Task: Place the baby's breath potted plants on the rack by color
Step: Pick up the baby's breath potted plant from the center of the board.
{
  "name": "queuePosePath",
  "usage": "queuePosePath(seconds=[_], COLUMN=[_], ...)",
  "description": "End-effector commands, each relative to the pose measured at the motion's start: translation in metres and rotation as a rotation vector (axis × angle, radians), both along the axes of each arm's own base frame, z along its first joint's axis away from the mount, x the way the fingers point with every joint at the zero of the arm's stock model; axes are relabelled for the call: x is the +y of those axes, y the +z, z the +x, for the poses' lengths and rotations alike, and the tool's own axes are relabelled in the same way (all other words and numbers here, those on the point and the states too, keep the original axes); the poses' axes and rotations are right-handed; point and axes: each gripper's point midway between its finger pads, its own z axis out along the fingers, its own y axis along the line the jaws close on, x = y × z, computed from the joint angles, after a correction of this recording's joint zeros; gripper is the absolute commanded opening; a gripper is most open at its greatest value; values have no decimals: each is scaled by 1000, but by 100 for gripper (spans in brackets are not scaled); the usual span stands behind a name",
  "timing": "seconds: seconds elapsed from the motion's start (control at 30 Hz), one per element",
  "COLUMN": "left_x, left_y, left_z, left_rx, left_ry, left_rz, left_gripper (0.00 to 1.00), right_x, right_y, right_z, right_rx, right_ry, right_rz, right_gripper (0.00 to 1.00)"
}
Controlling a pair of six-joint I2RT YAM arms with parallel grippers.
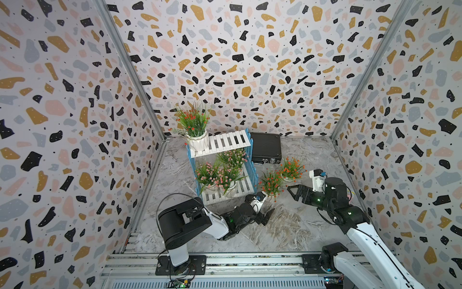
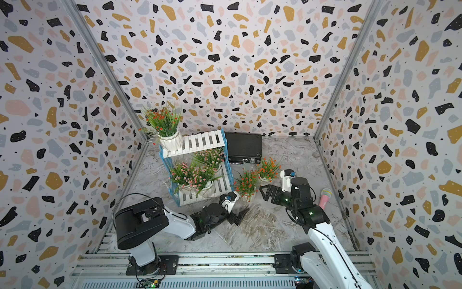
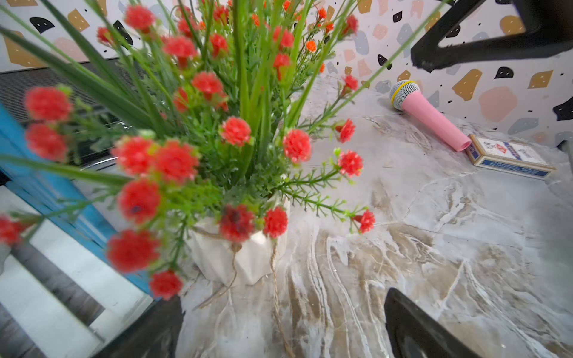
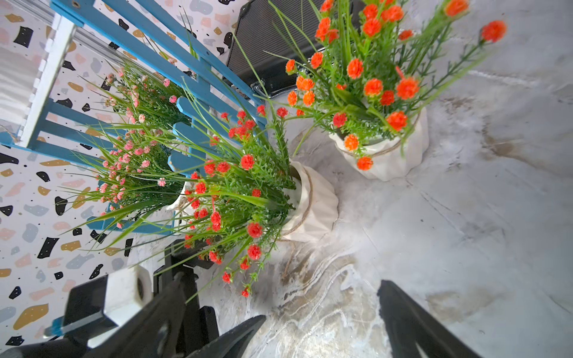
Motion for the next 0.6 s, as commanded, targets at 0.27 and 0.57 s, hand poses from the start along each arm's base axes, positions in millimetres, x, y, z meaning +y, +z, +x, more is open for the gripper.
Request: queuePosePath(seconds=[0.27,0.57], left_x=[-29,-25], left_y=[25,15], left_z=[31,41], left_rx=[-107,-81], left_ry=[59,100], left_rz=[-81,-69], left_gripper=[99,99], right_x=[0,-2], right_y=[18,21], right_z=[0,-3], right_rx=[-78,-104], right_ry=[35,39], right_rz=[-11,-28], right_gripper=[99,99])
